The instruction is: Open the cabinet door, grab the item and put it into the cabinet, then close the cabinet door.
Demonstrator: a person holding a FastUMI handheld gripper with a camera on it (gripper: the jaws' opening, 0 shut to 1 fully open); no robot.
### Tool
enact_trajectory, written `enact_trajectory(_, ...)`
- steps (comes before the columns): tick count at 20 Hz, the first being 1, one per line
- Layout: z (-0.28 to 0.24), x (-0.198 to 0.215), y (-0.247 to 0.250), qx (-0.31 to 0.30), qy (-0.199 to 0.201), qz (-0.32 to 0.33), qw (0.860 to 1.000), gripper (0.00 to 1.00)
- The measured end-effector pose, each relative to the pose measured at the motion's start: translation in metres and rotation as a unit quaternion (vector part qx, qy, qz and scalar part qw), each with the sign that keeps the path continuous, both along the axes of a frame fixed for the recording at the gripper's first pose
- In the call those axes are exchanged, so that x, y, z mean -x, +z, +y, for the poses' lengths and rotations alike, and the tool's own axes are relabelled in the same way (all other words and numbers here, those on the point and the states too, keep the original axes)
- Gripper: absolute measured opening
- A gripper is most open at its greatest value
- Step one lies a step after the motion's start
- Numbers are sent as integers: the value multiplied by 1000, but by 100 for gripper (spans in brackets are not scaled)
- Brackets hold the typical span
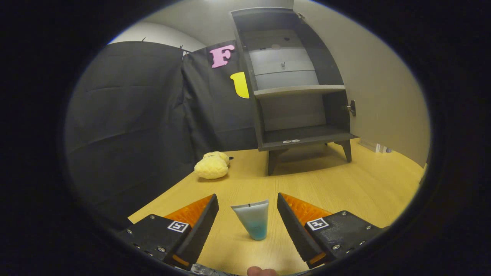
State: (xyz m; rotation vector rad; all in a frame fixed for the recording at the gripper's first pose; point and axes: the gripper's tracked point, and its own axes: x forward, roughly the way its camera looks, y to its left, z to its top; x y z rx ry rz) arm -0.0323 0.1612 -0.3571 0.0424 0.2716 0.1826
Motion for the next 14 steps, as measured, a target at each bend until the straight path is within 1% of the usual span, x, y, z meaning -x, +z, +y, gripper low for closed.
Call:
enact_trajectory(2, 0, -8, -18, 3, -4, 14, 1000, 96)
enact_trajectory(6, -4, -11, -44, 32, -8, 34, 999, 95)
enact_trajectory(8, -3, -11, -41, 33, -1, 30, 999, 88)
enact_trajectory(10, -1, -13, -37, 39, 3, 22, 999, 72)
enact_trajectory(11, 0, -13, -38, 40, 7, 28, 999, 62)
enact_trajectory(12, 1, -14, -39, 40, 12, 27, 999, 59)
enact_trajectory(14, 0, -13, -37, 42, 16, 34, 998, 58)
